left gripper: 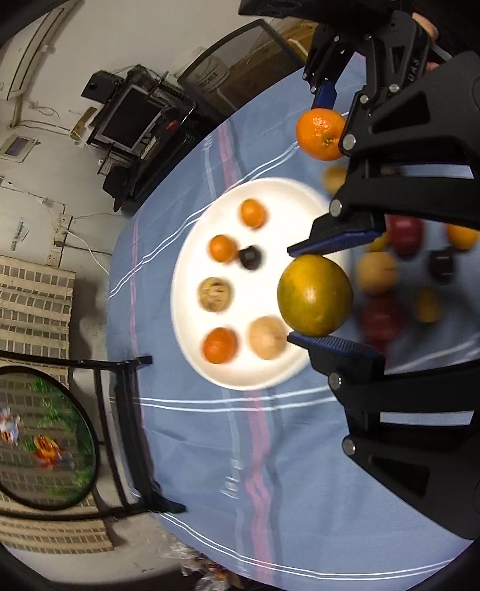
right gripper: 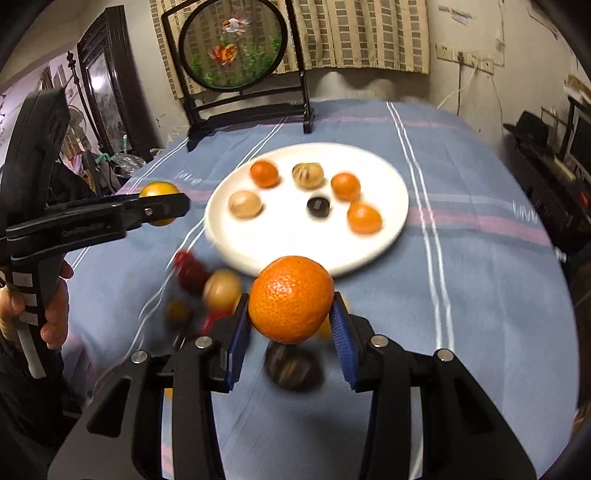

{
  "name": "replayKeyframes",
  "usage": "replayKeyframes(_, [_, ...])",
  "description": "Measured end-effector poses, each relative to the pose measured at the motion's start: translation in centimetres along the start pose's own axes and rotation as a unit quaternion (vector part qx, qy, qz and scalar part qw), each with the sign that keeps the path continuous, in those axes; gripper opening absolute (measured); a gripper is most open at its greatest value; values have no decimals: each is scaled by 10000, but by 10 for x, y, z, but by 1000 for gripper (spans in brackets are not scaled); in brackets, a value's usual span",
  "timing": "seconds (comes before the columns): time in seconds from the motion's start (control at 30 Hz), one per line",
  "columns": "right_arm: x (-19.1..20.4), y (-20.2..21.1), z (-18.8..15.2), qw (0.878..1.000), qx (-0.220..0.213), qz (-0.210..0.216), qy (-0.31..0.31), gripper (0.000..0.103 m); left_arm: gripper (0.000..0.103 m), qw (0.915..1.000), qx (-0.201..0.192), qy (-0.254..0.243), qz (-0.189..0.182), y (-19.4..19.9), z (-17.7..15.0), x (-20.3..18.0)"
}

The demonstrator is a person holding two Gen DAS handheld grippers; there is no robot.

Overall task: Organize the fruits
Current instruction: 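Lower both fruits onto the white plate, open both tools and withdraw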

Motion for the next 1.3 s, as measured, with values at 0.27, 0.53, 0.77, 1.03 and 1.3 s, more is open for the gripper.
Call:
replayKeyframes(0.27, [-35,-67,79,9991,321,-222,-168,43,42,9977,490,423,216,-78,65,19])
replayKeyframes(0.53, [-47,-83,88,9973,423,-580,-166,52,68,9955,653,670,158,-101,77,32])
replayKeyframes(0.77, [-48,-41,84,9981,57,-571,-241,62,68,9986,168,509,7,-47,76,19])
replayKeyframes(1.03, [-12,-4,13,9995,80,-310,-15,63,78,9995,-72,301,-51,9,4,3])
replayKeyframes(1.3, [9,8,-41,9994,94,27,-320,63,79,9982,-281,505,163,26,-73,5])
Point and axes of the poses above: each gripper's, at about its wrist camera, not at the fingertips, and y roughly against the way its jaws point, x to its left, z to its top, the point moved 10 cm from there along -y, roughly the way its jaws point, and after that the axes turned 14 degrees about x, right-handed, at the moved point
